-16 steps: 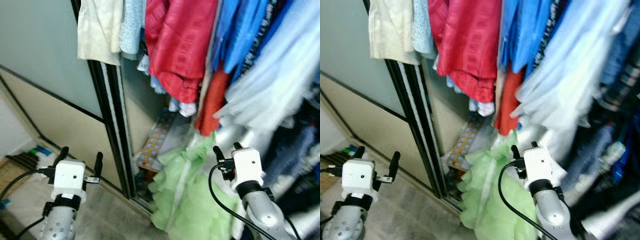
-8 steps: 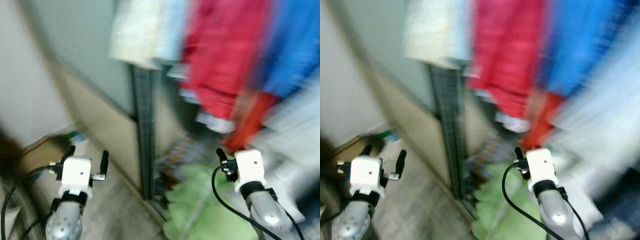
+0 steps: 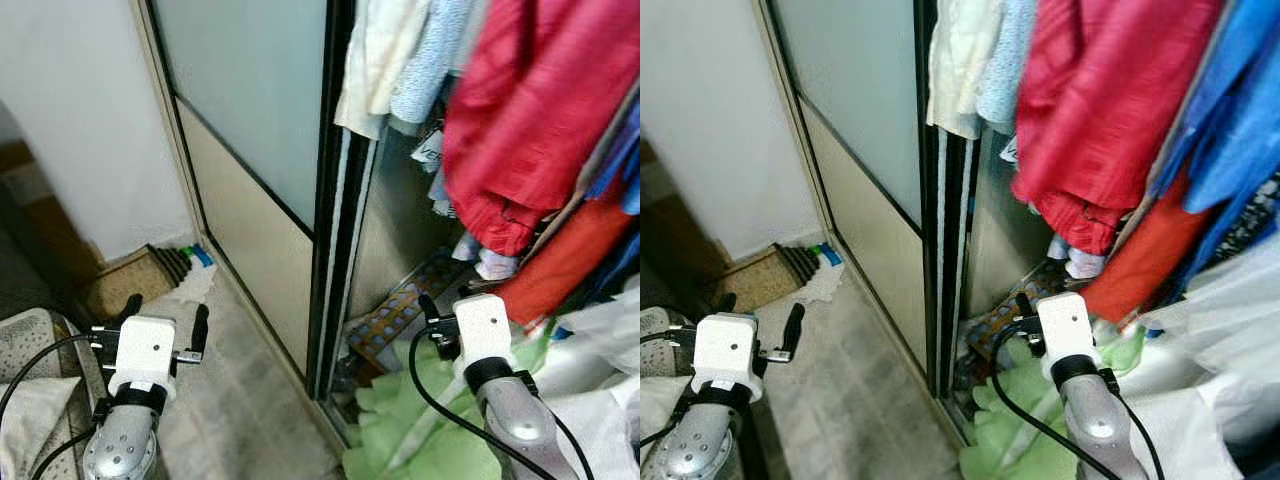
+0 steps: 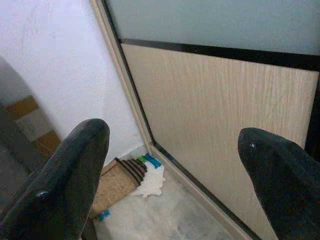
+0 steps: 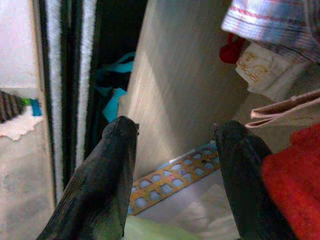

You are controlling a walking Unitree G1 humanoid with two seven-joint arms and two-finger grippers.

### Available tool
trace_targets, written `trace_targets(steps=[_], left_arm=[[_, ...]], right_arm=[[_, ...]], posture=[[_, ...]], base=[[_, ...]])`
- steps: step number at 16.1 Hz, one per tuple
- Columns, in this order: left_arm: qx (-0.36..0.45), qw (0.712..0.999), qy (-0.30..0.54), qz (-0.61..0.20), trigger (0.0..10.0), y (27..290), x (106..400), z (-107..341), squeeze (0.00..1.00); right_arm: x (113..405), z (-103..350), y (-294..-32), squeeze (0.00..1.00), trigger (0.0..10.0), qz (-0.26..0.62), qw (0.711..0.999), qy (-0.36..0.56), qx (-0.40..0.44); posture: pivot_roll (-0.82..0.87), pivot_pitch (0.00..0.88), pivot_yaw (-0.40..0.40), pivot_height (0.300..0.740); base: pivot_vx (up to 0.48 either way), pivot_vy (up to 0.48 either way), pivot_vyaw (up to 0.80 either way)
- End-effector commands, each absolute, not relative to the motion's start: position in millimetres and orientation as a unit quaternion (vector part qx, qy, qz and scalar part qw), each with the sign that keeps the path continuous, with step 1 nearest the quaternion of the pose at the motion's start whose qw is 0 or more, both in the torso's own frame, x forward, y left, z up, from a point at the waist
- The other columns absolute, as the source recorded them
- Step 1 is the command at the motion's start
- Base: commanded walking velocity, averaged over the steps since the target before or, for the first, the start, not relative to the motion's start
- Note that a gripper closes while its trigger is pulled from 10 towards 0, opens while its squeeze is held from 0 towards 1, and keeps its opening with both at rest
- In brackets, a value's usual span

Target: Clean up the room

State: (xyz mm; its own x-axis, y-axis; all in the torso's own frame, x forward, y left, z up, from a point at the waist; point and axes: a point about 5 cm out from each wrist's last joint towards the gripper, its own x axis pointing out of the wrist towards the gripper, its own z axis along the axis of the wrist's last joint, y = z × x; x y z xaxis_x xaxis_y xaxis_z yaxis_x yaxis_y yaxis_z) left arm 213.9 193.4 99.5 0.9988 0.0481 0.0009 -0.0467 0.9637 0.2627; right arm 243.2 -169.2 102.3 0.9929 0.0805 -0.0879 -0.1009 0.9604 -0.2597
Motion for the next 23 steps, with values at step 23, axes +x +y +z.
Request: trace_targets(steps=[23], left_arm=[[0.136,0.991,0.006,0.02,10.0,193.6,214.9,99.0,0.0]], right_arm=[[243.6,101.3,-171.3,0.0,10.0,0.038,0.989,0.046,-0.138]], posture=[[-0.04,0.02,-0.028,0.74]], base=[[0.0,0.0,0.0]])
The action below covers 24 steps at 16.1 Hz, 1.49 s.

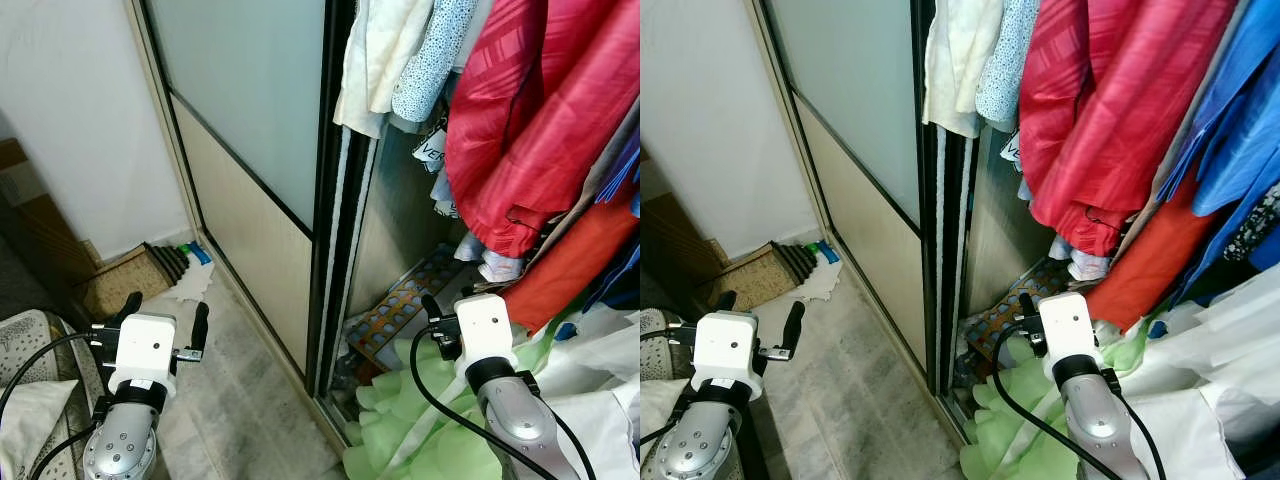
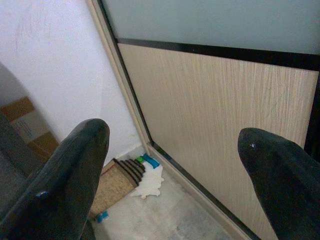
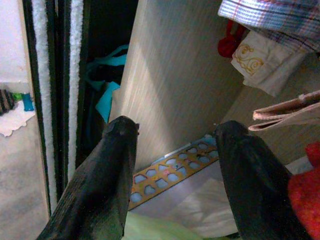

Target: Clean up the room

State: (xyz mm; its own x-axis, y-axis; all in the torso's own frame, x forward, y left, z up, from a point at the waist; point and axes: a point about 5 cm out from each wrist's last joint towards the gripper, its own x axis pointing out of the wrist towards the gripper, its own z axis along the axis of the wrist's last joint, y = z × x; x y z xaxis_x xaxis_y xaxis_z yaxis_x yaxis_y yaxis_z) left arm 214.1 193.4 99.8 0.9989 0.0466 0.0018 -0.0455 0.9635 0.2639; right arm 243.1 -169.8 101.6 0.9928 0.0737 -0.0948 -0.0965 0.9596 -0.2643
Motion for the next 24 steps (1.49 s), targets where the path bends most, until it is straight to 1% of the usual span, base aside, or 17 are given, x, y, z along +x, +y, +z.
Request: trace_targets(steps=[1,10,11,13,14,15,16,17,18,20,21,24], left_arm=[[0.136,0.991,0.006,0.02,10.0,193.6,214.9,99.0,0.0],[0.136,0.991,0.006,0.02,10.0,193.6,214.9,99.0,0.0],[0.138,0.99,-0.002,-0.026,10.0,181.4,220.8,99.5,0.0],[0.132,0.987,-0.017,-0.093,10.0,158.5,229.4,101.5,0.0],[0.131,0.988,-0.019,-0.075,10.0,162.3,228.3,102.0,0.0],[0.126,0.992,-0.006,-0.014,10.0,177.1,223.8,99.0,0.0],[0.123,0.992,0.002,0.013,10.0,183.9,218.4,96.9,0.0],[0.123,0.992,0.002,0.021,10.0,185.4,217.2,96.9,0.0],[0.126,0.992,-0.002,0.019,10.0,184.7,218.1,97.7,0.0],[0.128,0.992,-0.001,-0.019,10.0,177.8,215.4,97.1,0.0],[0.143,0.989,0.001,-0.036,10.0,178.8,210.6,97.2,0.0],[0.14,0.989,0.023,-0.044,10.0,180.8,197.7,91.8,0.0]], right_arm=[[243.6,101.3,-171.3,0.0,10.0,0.038,0.989,0.046,-0.138],[243.6,101.3,-171.3,0.0,10.0,0.038,0.989,0.046,-0.138],[249.5,99.9,-170.1,0.0,10.0,0.055,0.99,0.046,-0.121],[255.5,100.2,-170.3,0.0,10.0,0.075,0.991,0.04,-0.107],[254.0,100.8,-172.3,0.0,10.0,0.067,0.991,0.038,-0.107],[253.0,101.0,-175.2,0.0,10.0,0.055,0.992,0.039,-0.105],[253.2,101.1,-174.1,0.0,10.0,0.06,0.992,0.038,-0.106],[253.9,100.7,-173.4,0.0,10.0,0.064,0.992,0.038,-0.105],[256.0,99.2,-173.0,0.0,10.0,0.069,0.992,0.04,-0.102],[258.3,99.3,-171.0,0.0,10.0,0.078,0.991,0.04,-0.102],[259.4,99.7,-169.4,0.0,10.0,0.087,0.99,0.04,-0.1],[257.9,100.8,-170.5,0.0,10.0,0.084,0.991,0.036,-0.102]], posture=[[-0.04,0.02,-0.028,0.74],[-0.04,0.02,-0.028,0.74],[-0.04,0.0,-0.072,0.74],[-0.06,0.0,-0.064,0.74],[-0.07,0.0,-0.056,0.74],[-0.07,0.0,-0.053,0.74],[-0.06,0.0,-0.051,0.74],[-0.06,0.0,-0.051,0.74],[-0.04,0.003,-0.066,0.74],[-0.04,0.007,-0.078,0.74],[-0.04,0.009,-0.082,0.74],[-0.04,0.015,-0.068,0.74]], base=[[0.0,0.0,0.0],[0.0,0.0,0.0],[0.0,0.0,0.0],[0.0,0.0,0.0],[0.0,0.0,0.0],[0.0,0.0,0.0],[0.0,0.0,0.0],[0.0,0.0,0.0],[0.0,0.0,0.0],[0.0,0.0,0.0],[0.0,0.0,0.0],[0.0,0.0,0.0]])
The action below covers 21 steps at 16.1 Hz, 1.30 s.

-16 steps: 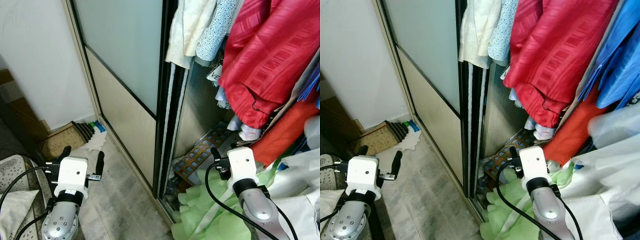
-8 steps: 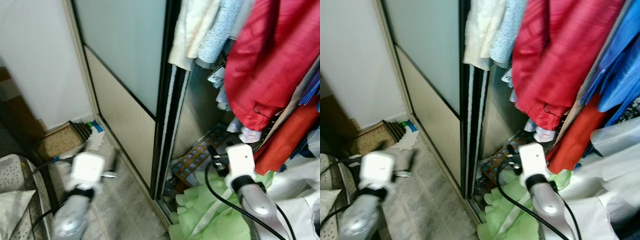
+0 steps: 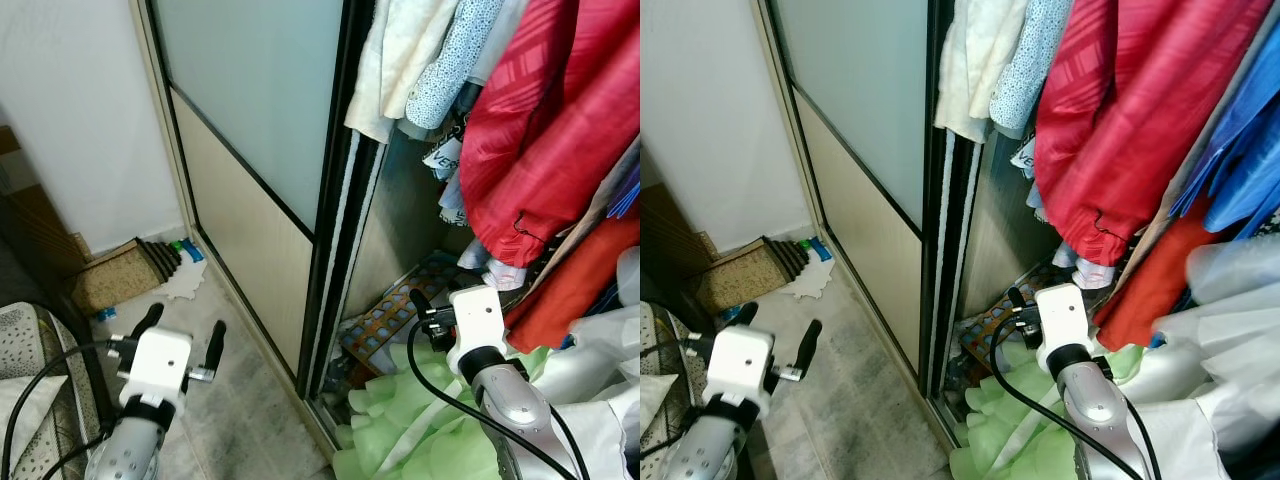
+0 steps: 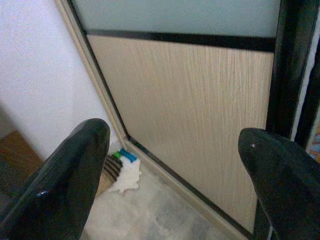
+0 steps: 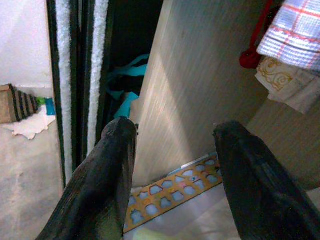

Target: Clean up the room

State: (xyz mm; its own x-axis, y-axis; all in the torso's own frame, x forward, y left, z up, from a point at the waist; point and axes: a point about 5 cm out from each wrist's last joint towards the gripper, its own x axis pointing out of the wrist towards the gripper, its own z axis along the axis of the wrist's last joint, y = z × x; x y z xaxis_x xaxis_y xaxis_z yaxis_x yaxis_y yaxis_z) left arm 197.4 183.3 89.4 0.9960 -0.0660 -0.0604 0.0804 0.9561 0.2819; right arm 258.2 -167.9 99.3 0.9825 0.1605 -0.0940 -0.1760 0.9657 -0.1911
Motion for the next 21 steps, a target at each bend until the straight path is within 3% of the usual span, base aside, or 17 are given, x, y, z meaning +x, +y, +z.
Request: trace_targets(steps=[1,5,21], left_arm=[[0.14,0.989,0.022,-0.042,10.0,180.7,196.6,91.2,0.0],[0.127,0.991,0.035,0.03,10.0,190.6,195.5,88.1,0.0],[0.107,0.992,0.058,0.024,10.0,193.9,203.5,79.3,0.0]], right_arm=[[257.1,100.7,-171.0,0.0,10.0,0.08,0.991,0.036,-0.105],[255.1,100.4,-172.8,0.0,10.0,0.076,0.99,0.035,-0.116],[258.8,95.6,-166.4,0.0,10.0,0.087,0.99,0.04,-0.102]], posture=[[-0.05,0.014,-0.061,0.74],[-0.05,0.012,-0.065,0.74],[-0.05,0.0,-0.047,0.74]], base=[[0.0,0.0,0.0],[0.0,0.0,0.8],[0.0,0.0,0.8]])
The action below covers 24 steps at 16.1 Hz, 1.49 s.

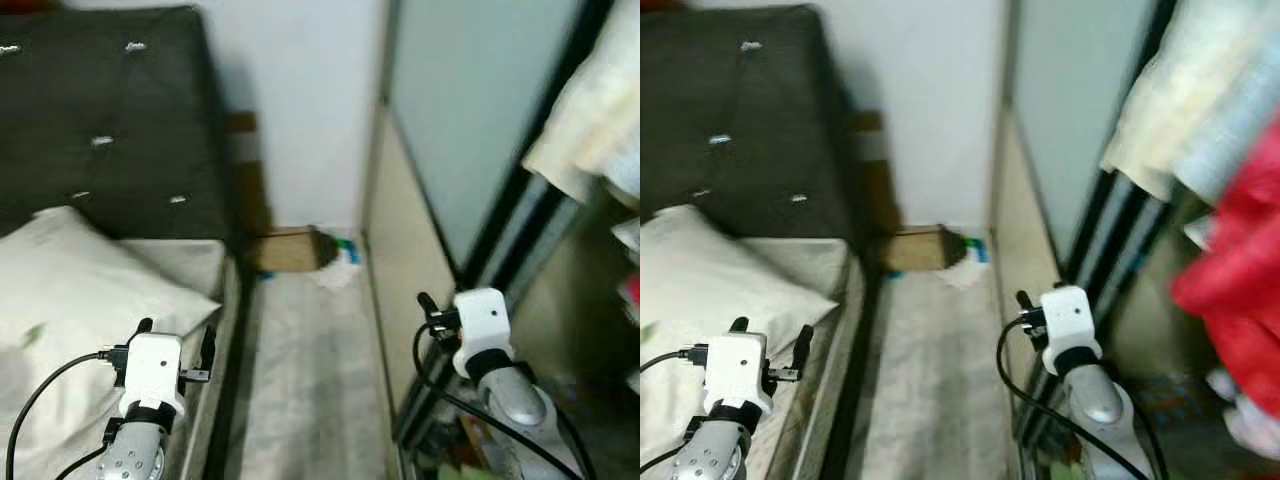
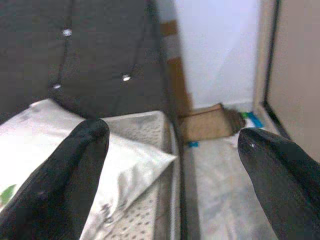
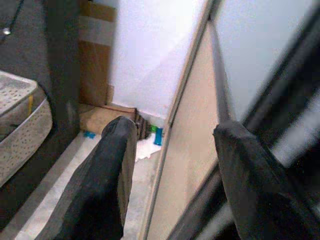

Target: Clean up the room

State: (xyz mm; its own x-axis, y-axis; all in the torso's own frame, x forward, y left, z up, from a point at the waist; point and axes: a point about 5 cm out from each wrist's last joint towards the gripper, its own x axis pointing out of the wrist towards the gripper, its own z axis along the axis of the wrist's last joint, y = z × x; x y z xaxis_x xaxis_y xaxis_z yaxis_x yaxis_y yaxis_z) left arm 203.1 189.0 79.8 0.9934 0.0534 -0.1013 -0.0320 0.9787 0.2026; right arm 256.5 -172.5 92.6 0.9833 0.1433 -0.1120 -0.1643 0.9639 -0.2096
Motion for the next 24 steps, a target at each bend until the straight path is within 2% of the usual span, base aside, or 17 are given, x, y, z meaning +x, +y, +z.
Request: trace_targets(steps=[1,24], left_arm=[[0.107,0.992,0.057,0.023,10.0,193.7,204.2,79.6,0.0],[0.098,0.993,0.053,0.038,10.0,194.3,208.9,82.2,0.0]], right_arm=[[259.2,95.7,-166.3,0.0,10.0,0.087,0.99,0.039,-0.102],[265.2,97.1,-168.9,0.0,10.0,0.092,0.991,0.04,-0.092]], posture=[[-0.05,0.0,-0.047,0.74],[-0.04,0.003,-0.059,0.74]], base=[[0.0,0.0,0.8],[0.0,0.0,0.8]])
